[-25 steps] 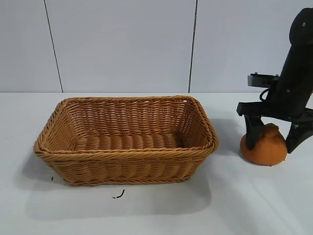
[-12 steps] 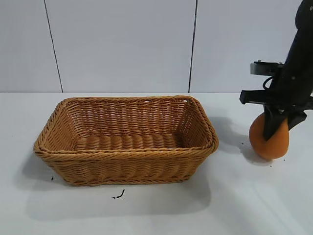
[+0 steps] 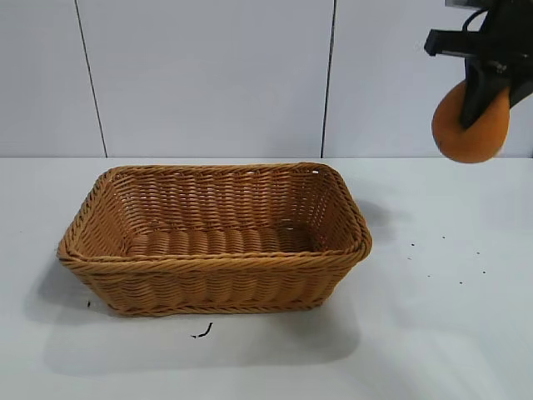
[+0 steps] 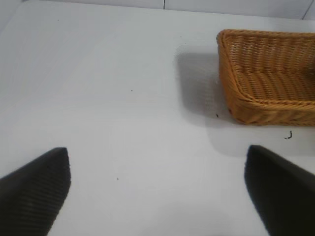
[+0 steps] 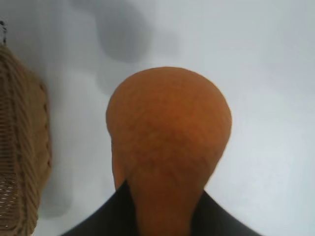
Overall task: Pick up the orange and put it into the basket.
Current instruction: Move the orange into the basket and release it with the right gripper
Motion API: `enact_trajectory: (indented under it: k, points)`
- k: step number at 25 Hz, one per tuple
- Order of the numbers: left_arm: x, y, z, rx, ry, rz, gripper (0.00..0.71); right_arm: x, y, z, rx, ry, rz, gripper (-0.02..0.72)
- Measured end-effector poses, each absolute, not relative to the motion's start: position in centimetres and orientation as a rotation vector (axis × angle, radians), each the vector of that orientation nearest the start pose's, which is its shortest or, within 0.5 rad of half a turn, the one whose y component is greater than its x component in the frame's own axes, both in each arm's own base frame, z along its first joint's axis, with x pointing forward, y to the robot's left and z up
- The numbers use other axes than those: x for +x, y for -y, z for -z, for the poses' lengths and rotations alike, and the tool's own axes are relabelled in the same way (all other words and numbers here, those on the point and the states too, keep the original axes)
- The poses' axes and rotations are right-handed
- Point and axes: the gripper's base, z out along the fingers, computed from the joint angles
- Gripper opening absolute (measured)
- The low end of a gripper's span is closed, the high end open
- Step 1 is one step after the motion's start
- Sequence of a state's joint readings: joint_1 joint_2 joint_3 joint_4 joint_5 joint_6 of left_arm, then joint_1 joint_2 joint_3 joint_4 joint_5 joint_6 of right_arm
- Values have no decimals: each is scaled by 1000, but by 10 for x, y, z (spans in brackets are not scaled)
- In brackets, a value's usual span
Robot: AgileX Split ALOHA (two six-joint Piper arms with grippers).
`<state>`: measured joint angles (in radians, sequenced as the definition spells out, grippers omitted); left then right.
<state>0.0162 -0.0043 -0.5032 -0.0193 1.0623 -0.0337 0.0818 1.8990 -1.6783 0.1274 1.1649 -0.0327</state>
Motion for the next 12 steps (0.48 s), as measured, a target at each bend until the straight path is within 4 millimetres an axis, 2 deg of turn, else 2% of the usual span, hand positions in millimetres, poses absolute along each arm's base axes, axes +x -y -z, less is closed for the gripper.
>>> enact_trajectory:
  k: [5,12]
  points:
    - [-6,2,-278,-50,-2038,34,692,397,-87,-287,-268,-2830,-213,104]
    - [-6,2,-278,-50,-2038,34,692,379,-166,-289,-481,-2738,-279,104]
